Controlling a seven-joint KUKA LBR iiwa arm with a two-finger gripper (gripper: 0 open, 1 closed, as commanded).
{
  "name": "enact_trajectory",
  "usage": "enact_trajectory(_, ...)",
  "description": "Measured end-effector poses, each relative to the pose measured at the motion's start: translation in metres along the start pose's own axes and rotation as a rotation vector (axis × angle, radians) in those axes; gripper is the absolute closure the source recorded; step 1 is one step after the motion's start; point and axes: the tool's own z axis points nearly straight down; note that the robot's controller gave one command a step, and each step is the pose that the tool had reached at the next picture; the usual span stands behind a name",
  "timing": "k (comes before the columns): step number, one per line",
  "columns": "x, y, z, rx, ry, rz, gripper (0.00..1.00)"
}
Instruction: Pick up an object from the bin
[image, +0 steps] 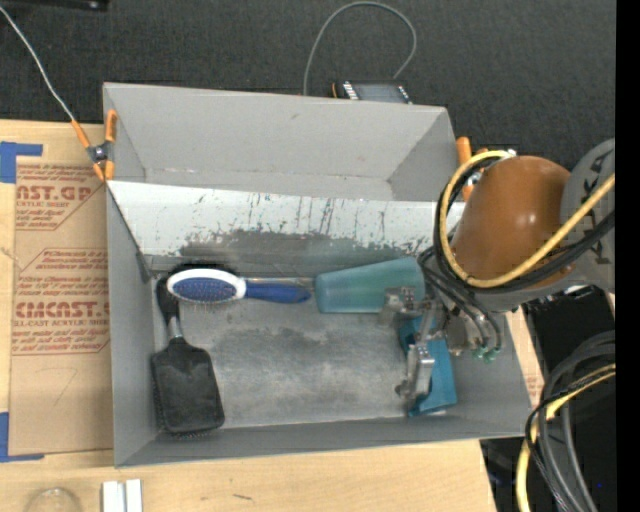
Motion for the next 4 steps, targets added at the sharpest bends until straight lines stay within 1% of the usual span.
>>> enact_trajectory(1, -0.053, 0.070, -0.023, -0.003, -0.008, -0.079, 0.00)
enact_trajectory(2, -0.065, 0.120, 0.030, -0.005, -0.007, -0.129, 0.00)
enact_trajectory(3, -0.051, 0.152, 0.072, -0.006, -0.005, -0.292, 0.00)
enact_trajectory(4, -0.051, 0.179, 0.028, -0.009, -0.009, -0.169, 0.00)
